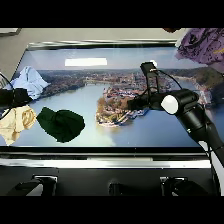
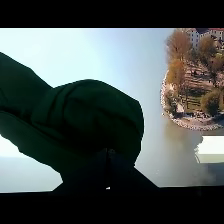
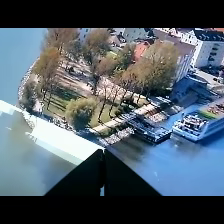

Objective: Fold the clothes and pants, and hang the long-sleeved shirts on hangers.

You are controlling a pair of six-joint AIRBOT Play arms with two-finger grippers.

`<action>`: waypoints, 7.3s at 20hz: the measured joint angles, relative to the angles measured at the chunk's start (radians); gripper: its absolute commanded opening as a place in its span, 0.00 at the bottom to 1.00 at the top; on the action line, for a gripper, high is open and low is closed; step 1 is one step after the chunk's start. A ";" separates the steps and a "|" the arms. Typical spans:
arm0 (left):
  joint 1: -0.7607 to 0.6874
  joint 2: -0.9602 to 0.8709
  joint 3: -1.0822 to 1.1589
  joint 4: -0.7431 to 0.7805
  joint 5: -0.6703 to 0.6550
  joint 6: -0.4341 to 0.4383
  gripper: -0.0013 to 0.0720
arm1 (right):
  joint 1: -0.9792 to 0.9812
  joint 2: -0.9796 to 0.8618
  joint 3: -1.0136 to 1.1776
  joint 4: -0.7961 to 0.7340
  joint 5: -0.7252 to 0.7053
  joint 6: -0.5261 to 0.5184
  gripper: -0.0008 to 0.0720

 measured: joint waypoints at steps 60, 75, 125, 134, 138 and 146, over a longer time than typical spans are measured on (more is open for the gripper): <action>-0.651 -0.595 -0.130 -0.448 0.555 -0.205 0.82 | 0.000 0.151 0.000 -0.207 0.319 0.122 0.30; -0.186 -0.467 -0.090 -0.486 0.452 -0.134 0.86 | -0.500 0.030 -0.452 0.591 0.108 -0.172 0.56; -0.230 -0.785 0.624 -0.281 0.380 0.026 0.03 | -0.211 -0.006 -0.042 0.300 0.048 -0.246 0.05; -0.193 -0.214 0.629 0.033 0.352 -0.064 0.03 | -0.211 0.250 0.436 0.034 0.090 -0.186 0.06; -0.192 -0.037 0.620 0.153 0.295 -0.162 0.03 | -0.210 0.372 0.471 0.003 0.119 -0.132 0.06; -0.190 -0.066 0.483 0.274 0.171 -0.237 0.04 | -0.210 0.191 0.481 -0.033 0.177 -0.021 0.06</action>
